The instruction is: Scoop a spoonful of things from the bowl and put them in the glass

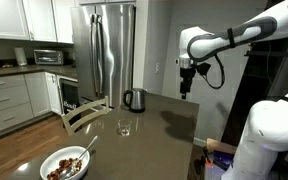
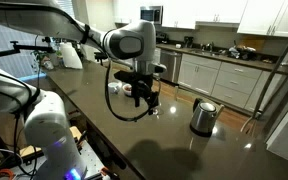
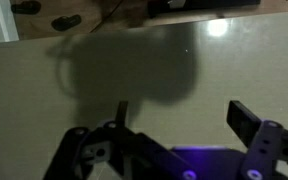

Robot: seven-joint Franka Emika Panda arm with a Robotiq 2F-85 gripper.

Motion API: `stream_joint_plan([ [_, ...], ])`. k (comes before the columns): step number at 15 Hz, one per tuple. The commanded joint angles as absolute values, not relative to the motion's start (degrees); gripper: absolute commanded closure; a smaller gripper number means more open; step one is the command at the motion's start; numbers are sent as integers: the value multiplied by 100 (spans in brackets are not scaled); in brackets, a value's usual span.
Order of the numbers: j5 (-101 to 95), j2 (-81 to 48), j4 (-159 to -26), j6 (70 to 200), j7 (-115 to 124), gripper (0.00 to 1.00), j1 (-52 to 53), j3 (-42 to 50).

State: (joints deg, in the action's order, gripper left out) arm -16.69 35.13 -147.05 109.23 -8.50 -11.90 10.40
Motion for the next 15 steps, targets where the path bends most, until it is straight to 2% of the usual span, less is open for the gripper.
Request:
stream_joint_plan([
  [1,-1676,3514,-14697,10908,-840,0,-1167,1057],
  [15,-1532,3363,-14679,11111,-928,0,-1061,1119],
])
